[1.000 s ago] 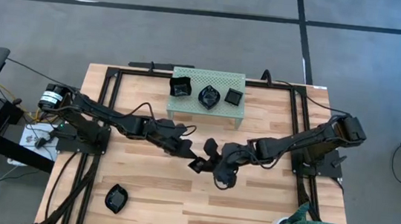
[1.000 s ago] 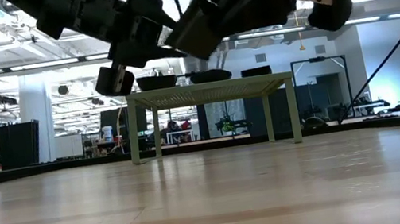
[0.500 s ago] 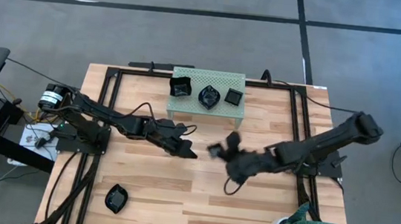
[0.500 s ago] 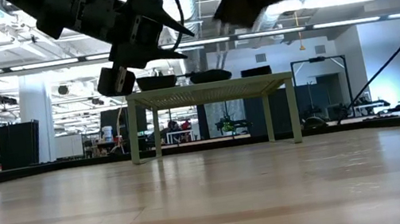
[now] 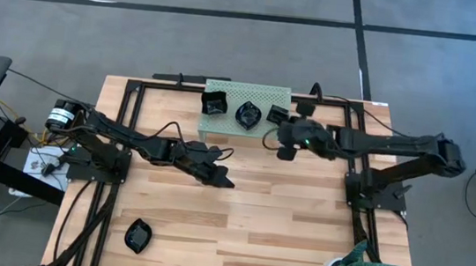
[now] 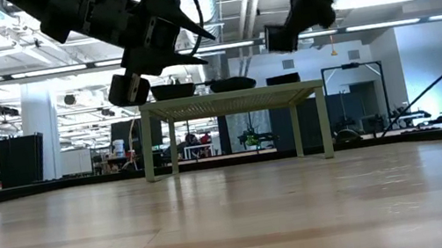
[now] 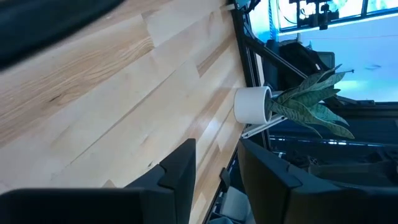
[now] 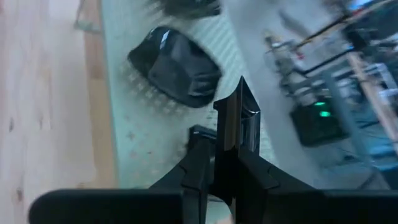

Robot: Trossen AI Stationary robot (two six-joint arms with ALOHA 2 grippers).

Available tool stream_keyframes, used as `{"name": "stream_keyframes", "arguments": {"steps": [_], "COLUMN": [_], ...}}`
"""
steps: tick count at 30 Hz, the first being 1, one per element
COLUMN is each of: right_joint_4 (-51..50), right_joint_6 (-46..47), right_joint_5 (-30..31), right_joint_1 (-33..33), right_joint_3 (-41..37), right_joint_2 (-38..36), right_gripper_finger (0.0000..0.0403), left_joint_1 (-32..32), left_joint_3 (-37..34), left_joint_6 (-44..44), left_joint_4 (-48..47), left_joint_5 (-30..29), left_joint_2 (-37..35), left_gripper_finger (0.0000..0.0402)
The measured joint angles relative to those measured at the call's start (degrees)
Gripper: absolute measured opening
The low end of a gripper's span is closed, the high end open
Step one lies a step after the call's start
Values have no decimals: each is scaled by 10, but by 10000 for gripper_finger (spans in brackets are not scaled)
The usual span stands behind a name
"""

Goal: Pick & Place Mini shaped plates
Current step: Stack the square plate on the square plate on the shelf

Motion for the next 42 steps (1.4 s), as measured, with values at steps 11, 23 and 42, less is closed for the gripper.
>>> {"name": "stream_keyframes", "arguments": {"steps": [11, 23, 42], "right_joint_4": [39, 9, -38], "right_joint_6": [-21, -16, -6], "right_joint_5": [-7, -14, -29], "right_joint_1": [-71, -77, -41], "right_joint_3": [0, 17, 52], "right_joint_2": [76, 79, 80], "right_gripper_finger": [50, 68, 154], "left_joint_1": [0, 0, 0], "left_joint_3": [0, 0, 0], "left_joint_6": [0, 28, 28], "left_joint_4": [1, 2, 2], "left_joint_5": [0, 0, 0], "left_joint_2": [0, 0, 0], "left_gripper_finger": [122, 122, 122]}}
